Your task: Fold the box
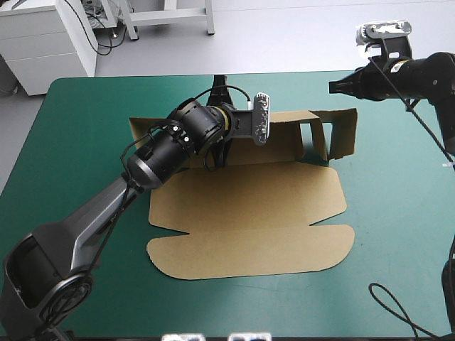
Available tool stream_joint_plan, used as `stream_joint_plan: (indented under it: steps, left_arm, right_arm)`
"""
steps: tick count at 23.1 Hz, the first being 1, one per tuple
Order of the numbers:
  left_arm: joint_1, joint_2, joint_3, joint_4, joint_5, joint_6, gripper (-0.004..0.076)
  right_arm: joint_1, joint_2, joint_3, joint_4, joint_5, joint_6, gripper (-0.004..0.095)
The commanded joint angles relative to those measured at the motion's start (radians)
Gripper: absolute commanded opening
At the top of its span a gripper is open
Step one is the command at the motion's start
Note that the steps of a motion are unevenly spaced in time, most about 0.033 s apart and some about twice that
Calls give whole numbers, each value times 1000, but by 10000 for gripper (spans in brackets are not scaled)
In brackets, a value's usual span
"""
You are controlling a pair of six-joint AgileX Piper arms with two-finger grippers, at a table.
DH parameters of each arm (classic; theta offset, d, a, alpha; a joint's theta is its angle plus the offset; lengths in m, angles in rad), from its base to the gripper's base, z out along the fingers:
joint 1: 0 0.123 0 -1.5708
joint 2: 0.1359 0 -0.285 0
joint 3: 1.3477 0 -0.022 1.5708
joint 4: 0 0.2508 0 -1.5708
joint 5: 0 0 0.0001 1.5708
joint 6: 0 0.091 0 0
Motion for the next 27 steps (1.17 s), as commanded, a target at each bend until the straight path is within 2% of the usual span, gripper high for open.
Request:
stream_joint_plan:
  steps: [1,5,10,17,23,27]
  left_arm:
    - [-26,-75,-40,-14,9,13,-8]
    - [-31,-112,-41,-10,42,83,-8]
    - [-31,-157,-93,-28,124,87,-8]
    - [-31,-187,-258,-222,233,174,-8]
    - [-31,-103,-256,-139,212,167,-8]
    - [-31,-32,-256,6,143,52,-8]
  right_arm:
    - [2,-46,-32,17,-40,1,-4]
    - [2,-46,-32,17,-40,1,-4]
    - [2,-46,-32,17,-65,13,-4]
    - [2,-46,-32,28,-113,43,-4]
    - [2,-46,-32,31,-107,43,-4]
    - [2,-46,-32,31,-81,43,-4]
